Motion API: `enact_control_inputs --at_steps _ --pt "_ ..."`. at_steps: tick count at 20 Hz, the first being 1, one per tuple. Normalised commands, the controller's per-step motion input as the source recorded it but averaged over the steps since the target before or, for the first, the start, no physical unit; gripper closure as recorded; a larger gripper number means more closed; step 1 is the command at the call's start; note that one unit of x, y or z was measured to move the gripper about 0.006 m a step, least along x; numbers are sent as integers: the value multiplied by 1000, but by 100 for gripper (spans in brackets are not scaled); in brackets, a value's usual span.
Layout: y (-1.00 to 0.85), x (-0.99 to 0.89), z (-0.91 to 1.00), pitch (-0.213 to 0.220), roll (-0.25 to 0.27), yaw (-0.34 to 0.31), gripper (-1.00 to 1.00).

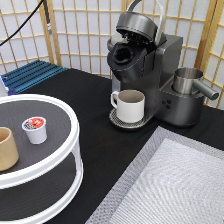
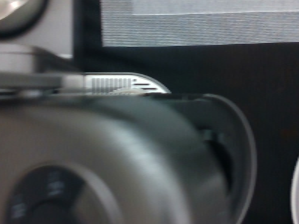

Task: Make coffee

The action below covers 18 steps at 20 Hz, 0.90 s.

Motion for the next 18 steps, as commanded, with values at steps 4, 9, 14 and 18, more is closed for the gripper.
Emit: enact_control_inputs --at_steps 4,9,14,18 --pt "-1000 -46 -409 -4 122 0 -100" --pt "-956 -13 -443 -54 197 0 -100" --pt "-838 -51 -223 -124 273 0 -100" --pt "-753 -161 -13 -131 292 0 -100"
